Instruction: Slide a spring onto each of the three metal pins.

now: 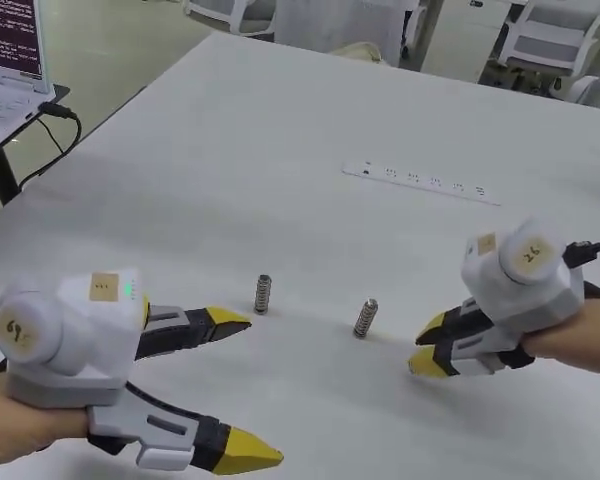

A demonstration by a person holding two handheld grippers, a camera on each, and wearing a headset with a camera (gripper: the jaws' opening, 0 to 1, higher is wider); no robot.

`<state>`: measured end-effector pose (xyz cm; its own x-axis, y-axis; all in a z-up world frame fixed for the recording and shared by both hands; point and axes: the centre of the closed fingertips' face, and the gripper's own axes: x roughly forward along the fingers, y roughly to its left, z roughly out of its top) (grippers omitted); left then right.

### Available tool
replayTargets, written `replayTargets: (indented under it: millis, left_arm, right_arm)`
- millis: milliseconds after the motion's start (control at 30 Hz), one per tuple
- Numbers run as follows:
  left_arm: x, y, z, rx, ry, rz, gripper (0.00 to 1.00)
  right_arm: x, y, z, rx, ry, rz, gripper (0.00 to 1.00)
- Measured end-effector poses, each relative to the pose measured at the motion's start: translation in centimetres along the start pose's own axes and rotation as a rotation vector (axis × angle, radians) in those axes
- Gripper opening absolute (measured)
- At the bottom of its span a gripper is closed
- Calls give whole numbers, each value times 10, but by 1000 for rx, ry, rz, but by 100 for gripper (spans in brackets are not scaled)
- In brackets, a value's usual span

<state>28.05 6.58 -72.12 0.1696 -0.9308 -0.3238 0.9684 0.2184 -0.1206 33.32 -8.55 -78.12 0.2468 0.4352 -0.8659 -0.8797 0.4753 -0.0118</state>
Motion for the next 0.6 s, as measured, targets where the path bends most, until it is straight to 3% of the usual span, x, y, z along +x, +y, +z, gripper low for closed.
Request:
replayTargets:
  millis: [600]
  left_arm:
    - [0,-1,0,-2,1,-3,75]
  right_arm:
    - [1,-3,-20,3,45,-17,16]
